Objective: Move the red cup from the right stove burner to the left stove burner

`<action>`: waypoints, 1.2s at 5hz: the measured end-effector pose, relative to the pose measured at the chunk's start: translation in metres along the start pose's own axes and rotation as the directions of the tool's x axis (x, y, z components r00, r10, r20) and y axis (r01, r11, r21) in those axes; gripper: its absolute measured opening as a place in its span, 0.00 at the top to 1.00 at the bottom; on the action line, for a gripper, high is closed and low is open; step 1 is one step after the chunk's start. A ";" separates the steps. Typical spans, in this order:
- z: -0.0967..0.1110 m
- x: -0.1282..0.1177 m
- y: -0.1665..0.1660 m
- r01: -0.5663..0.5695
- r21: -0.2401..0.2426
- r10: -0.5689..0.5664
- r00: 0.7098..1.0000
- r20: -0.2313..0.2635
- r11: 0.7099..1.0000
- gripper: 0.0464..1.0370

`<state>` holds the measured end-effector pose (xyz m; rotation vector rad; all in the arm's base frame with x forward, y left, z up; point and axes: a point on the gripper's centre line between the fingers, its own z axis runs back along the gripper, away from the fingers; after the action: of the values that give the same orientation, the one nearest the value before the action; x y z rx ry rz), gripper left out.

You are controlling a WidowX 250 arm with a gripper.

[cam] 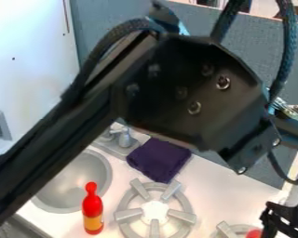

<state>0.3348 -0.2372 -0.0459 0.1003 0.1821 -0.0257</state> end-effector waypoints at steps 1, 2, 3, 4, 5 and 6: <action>-0.011 0.004 -0.003 0.006 -0.002 -0.006 1.000 -0.008 1.000 0.03; -0.009 0.007 -0.006 0.003 -0.006 -0.003 1.000 -0.004 1.000 0.03; -0.019 0.007 -0.006 0.007 0.008 -0.007 0.999 -0.035 1.000 0.07; -0.019 0.007 -0.009 0.022 0.004 -0.021 0.998 -0.052 1.000 0.34; -0.018 0.003 -0.006 0.012 0.018 -0.010 0.997 -0.077 1.000 0.64; -0.017 0.000 -0.006 0.005 0.021 -0.003 0.994 -0.106 1.000 0.87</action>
<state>0.3320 -0.2414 -0.0632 0.1222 0.2886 -0.0261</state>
